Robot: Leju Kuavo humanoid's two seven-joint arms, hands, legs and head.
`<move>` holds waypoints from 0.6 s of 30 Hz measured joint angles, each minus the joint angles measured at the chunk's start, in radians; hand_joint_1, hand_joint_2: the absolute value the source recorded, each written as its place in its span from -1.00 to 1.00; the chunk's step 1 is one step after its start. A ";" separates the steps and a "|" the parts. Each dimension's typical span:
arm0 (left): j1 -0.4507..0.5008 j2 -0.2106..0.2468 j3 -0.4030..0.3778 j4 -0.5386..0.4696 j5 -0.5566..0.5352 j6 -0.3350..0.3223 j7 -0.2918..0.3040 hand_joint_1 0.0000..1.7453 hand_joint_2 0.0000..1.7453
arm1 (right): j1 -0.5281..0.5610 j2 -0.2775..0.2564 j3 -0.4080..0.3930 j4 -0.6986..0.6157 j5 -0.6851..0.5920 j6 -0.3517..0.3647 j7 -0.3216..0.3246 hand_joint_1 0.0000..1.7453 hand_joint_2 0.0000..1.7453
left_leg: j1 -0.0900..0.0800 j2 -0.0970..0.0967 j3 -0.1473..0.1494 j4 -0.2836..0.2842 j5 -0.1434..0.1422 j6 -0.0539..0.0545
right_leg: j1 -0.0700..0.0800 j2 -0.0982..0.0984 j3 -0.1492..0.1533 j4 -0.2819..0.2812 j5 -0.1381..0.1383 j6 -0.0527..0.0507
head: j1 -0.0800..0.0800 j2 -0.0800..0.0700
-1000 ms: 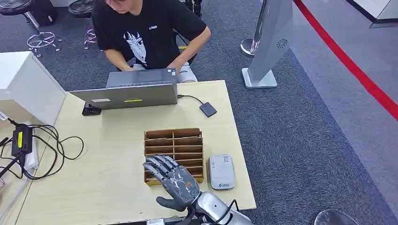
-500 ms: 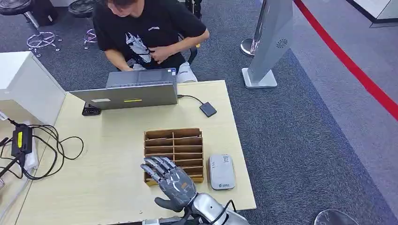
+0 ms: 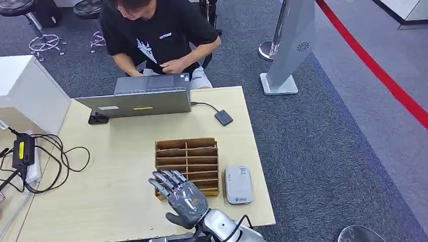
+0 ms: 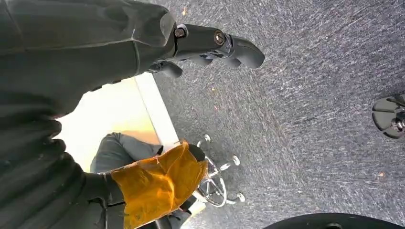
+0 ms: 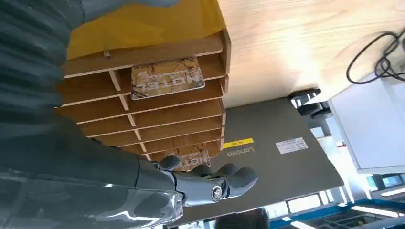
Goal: Pass the card to the sensor for recognition and then transmit it.
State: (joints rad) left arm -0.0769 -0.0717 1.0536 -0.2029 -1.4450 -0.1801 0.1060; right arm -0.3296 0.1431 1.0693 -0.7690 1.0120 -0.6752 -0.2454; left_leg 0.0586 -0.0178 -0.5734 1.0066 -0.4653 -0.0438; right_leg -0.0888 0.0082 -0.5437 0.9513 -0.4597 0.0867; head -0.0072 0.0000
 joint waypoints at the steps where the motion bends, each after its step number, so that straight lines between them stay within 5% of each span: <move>1: 0.000 0.000 0.000 0.000 0.000 0.000 0.000 -1.00 1.00 | -0.001 0.000 0.002 0.002 0.014 -0.001 0.013 -1.00 1.00 | 0.000 0.000 0.000 0.000 0.000 0.000 | 0.000 0.000 0.000 0.000 0.000 0.000 | 0.000 0.000; 18: 0.000 0.000 0.000 0.000 0.008 0.001 0.000 -1.00 1.00 | -0.037 0.005 0.014 0.014 0.062 0.058 0.138 -1.00 1.00 | 0.000 0.000 0.000 0.000 0.000 0.000 | 0.000 0.000 0.000 0.000 0.000 0.000 | 0.000 0.000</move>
State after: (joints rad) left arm -0.0768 -0.0721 1.0536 -0.2029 -1.4374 -0.1789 0.1061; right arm -0.3668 0.1480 1.0838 -0.7549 1.0742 -0.6168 -0.1076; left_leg 0.0586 -0.0178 -0.5734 1.0066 -0.4653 -0.0438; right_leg -0.0888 0.0082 -0.5437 0.9514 -0.4596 0.0866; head -0.0072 0.0000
